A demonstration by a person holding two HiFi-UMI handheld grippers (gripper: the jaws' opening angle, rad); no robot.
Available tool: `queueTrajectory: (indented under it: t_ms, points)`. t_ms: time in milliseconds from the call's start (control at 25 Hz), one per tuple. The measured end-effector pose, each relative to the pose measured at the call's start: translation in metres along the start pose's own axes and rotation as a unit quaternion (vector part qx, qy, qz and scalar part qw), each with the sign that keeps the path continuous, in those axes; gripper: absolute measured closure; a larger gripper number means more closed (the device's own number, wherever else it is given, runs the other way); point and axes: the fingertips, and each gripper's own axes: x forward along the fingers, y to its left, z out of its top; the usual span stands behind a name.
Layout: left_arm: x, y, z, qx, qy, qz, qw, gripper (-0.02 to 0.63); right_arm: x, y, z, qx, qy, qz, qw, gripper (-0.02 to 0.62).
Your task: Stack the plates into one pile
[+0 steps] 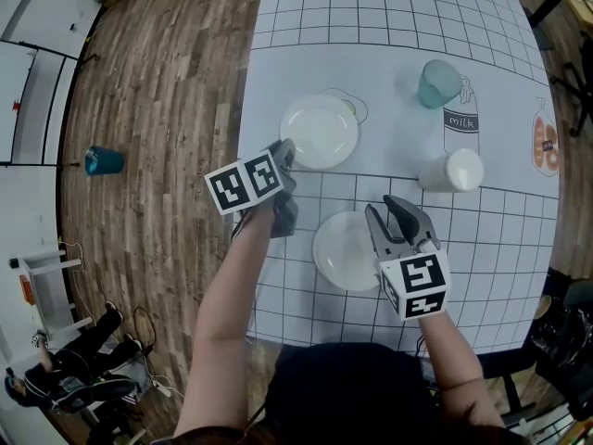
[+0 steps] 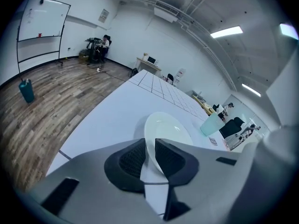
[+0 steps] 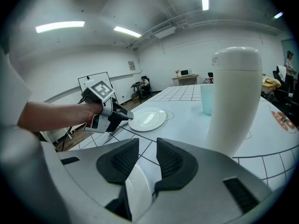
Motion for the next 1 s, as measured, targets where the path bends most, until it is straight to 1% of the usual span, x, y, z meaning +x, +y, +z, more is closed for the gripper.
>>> queueTrajectory:
  t_ms: [200,440,520,600,680,800,1000]
  points:
    - [-0.012,-0.014,0.012,-0.015,-0.032,-0.034,0.9988,0.546,-0.003,0.003,0.002,-0.002,-0.001,-0.002,1.0,0.463]
    - [-0.027,-0.035,0.022,-0.03,-0.068,-0.081,0.9939,0.56,-0.009,0.007,0.007,-0.006,-0.007,-0.004,1.0,0.467]
    - [-0.031,-0.042,0.025,-0.046,-0.078,-0.104,0.9905,0.565,-0.011,0.009,0.008,-0.007,-0.008,-0.006,1.0,0.469]
    - [-0.036,-0.049,0.028,-0.069,-0.088,-0.13,0.9851,0.569,-0.014,0.011,0.009,-0.009,-0.009,-0.008,1.0,0.471]
    - [-0.04,-0.057,0.03,-0.082,-0.097,-0.151,0.9803,0.571,-0.018,0.012,0.01,-0.011,-0.011,-0.01,1.0,0.471]
    - [-0.046,-0.066,0.03,-0.083,-0.104,-0.168,0.9767,0.572,-0.024,0.014,0.011,-0.014,-0.014,-0.014,1.0,0.472]
    - [-0.057,-0.073,0.028,-0.082,-0.111,-0.18,0.9739,0.572,-0.032,0.02,0.013,-0.016,-0.016,-0.015,1.0,0.474]
